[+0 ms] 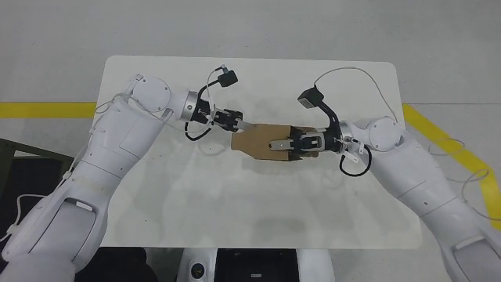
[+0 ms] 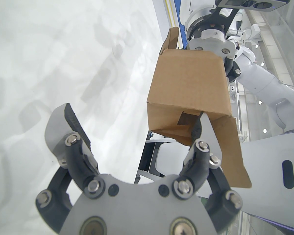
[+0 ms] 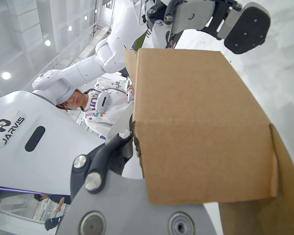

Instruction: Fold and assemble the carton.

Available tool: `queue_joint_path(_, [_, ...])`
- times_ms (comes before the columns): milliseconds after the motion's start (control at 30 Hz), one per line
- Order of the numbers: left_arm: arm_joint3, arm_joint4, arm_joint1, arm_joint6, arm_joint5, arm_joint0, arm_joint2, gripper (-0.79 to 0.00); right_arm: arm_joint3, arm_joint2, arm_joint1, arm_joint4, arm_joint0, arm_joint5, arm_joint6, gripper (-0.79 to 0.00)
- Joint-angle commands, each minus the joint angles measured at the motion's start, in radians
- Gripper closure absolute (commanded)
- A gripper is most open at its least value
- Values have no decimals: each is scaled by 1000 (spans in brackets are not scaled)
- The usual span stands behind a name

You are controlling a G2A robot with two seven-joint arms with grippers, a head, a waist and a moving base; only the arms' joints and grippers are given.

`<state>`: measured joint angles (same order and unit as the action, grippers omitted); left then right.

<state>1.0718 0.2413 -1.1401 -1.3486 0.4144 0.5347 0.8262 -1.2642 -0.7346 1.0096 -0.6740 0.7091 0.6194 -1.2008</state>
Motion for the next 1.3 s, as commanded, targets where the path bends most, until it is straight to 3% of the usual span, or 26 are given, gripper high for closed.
queue_joint_path(0, [-1, 3, -1, 0, 1, -1, -1, -785, 4, 0, 0, -1, -1, 1, 1, 0])
queue_joint_path(467, [-48, 13, 11, -16, 17, -11, 42, -785, 81, -52, -17, 33, 3, 36, 36, 0])
queue_joint_path(767, [51, 2, 34, -26, 6, 12, 89, -785, 129, -74, -12, 91, 2, 57, 61, 0])
queue_joint_path(967, [102, -46, 34, -13, -24, 16, 71, -785, 117, -76, -3, 123, -5, 47, 70, 0])
queue_joint_path(1267, [50, -55, 24, 11, -63, 1, 45, -785, 84, -103, -1, 120, 7, 54, 54, 0])
